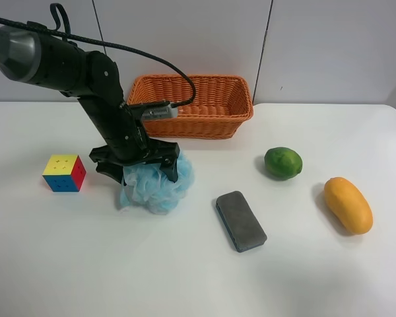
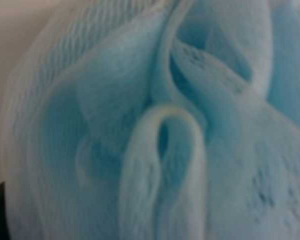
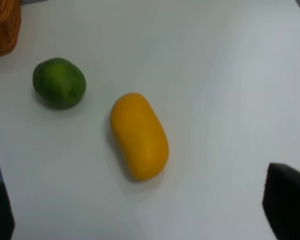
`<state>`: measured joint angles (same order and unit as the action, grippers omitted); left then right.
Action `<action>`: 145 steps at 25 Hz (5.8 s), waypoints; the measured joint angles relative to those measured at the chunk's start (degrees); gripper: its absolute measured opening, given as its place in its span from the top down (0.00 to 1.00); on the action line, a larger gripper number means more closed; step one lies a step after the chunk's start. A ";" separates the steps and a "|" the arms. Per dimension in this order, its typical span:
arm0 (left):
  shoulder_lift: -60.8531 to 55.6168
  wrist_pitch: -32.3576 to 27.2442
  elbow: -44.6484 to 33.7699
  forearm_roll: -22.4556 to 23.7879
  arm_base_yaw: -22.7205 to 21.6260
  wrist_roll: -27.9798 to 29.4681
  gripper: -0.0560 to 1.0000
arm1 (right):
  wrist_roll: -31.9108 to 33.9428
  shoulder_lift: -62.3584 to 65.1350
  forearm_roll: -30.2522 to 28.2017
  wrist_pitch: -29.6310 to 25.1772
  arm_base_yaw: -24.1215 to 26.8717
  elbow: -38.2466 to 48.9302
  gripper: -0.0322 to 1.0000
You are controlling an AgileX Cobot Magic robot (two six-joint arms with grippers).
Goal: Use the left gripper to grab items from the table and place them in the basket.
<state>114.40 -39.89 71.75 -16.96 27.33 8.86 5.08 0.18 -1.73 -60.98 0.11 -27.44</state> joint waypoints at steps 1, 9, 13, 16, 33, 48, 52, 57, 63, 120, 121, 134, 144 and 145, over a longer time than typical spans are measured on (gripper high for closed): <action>0.13 0.13 0.00 -0.26 0.00 -0.40 0.04 | 0.00 0.00 0.00 0.00 0.00 0.00 0.01; 0.13 0.02 0.00 -1.14 0.00 -1.86 0.69 | 0.00 0.00 0.00 0.00 0.00 0.00 0.01; 0.13 0.02 0.00 -1.09 0.00 -1.90 0.69 | 0.00 0.00 0.00 0.00 0.00 0.00 0.01; 0.13 0.02 0.00 -1.09 0.00 -1.90 0.69 | 0.00 0.00 0.00 0.00 0.00 0.00 0.01; -11.79 -5.21 0.22 0.23 0.00 -1.27 0.69 | 0.00 0.00 0.00 0.00 0.00 0.00 0.01; -2.86 -29.26 35.91 11.25 -1.27 3.88 0.69 | 0.00 0.00 0.00 0.00 0.00 0.00 0.01; 5.30 -29.32 47.51 11.30 -1.97 2.35 0.69 | 0.00 0.00 0.00 0.00 0.00 0.00 0.01; 14.01 -29.37 59.75 11.25 -1.98 1.09 0.69 | 0.00 0.00 0.00 0.00 0.00 0.00 0.01; 21.77 -25.06 63.65 11.25 -1.98 0.69 0.70 | 0.00 0.00 0.00 0.00 0.00 0.00 0.01; -39.76 -26.15 0.06 9.79 -4.55 -11.12 0.04 | 0.00 0.00 0.00 0.00 0.00 0.00 0.01; -43.81 -25.45 -3.84 9.79 -4.55 -11.12 0.04 | 0.00 0.00 0.00 0.00 0.00 0.00 0.01; -83.14 -22.81 -29.49 15.89 -7.91 -8.07 0.04 | 0.00 0.00 0.00 0.00 0.00 0.00 0.01; -100.27 -19.63 -41.34 16.21 -25.29 -7.91 0.04 | 0.00 0.00 0.00 0.00 0.00 0.00 0.01; -101.50 -19.99 -41.78 16.21 -26.50 -8.08 0.04 | 0.00 0.00 0.00 0.00 0.00 0.00 0.01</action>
<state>12.90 -59.88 29.97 -0.75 0.83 0.78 5.08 0.18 -1.73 -60.98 0.11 -27.44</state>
